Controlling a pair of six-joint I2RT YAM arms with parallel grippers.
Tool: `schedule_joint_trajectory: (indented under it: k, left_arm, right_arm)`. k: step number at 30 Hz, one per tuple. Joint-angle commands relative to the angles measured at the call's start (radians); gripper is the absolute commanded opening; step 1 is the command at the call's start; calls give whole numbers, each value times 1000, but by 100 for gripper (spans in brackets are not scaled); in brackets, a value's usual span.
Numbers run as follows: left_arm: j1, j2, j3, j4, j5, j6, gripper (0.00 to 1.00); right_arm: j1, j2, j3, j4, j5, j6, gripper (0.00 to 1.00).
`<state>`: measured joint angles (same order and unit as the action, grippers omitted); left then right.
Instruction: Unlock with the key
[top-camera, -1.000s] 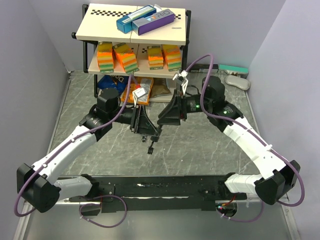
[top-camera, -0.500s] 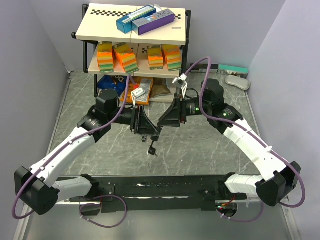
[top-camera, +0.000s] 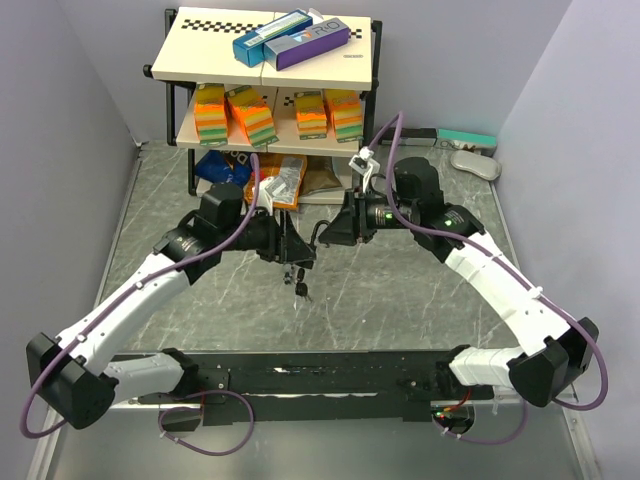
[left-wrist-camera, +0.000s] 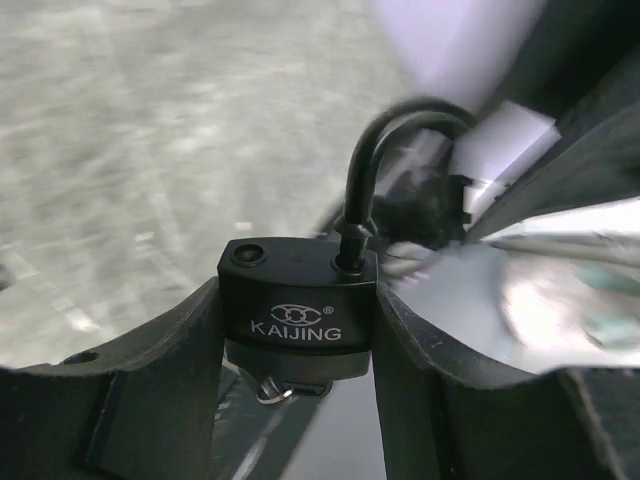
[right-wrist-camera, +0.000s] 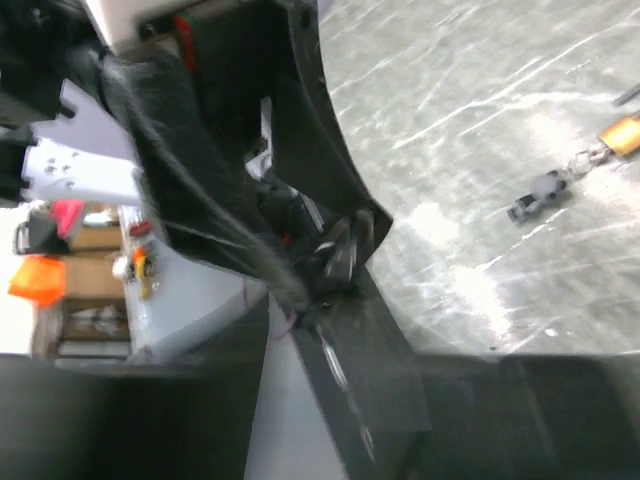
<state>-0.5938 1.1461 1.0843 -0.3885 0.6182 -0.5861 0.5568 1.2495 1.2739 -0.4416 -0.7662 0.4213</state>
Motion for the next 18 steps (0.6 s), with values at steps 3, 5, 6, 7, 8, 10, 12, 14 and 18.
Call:
schedule_joint_trajectory:
  k: [3,5,6,7,8,10,12,14,18]
  left_arm:
    - [-132,73,153,-108,-435,65,1]
    - [-165,93,170,-127,-518,51,1]
    - [-173,102,177,-130,-538,43,1]
    - [-182,104,178,-127,-564,40,1]
    - [-185,104,180,-125,-598,37,1]
    - [-187,99,183,-125,-615,28,1]
    - [-187,90,171,-118,-615,25,1]
    - [-187,84,154,-107,-615,22,1]
    - [-187,80,124,-145,-615,5,1]
  right_arm:
    - [8,31,84,-57,134,51,0]
    - [8,47,78,-46,140,69,0]
    - [8,50,76,-45,143,76,0]
    - [9,53,71,-46,151,83,0]
    - [8,59,71,-51,157,83,0]
    - [8,60,68,-75,186,83,0]
    - [8,59,62,-88,209,83,0]
    - [8,57,58,-89,228,83,0]
    - [8,62,61,-94,254,93,5]
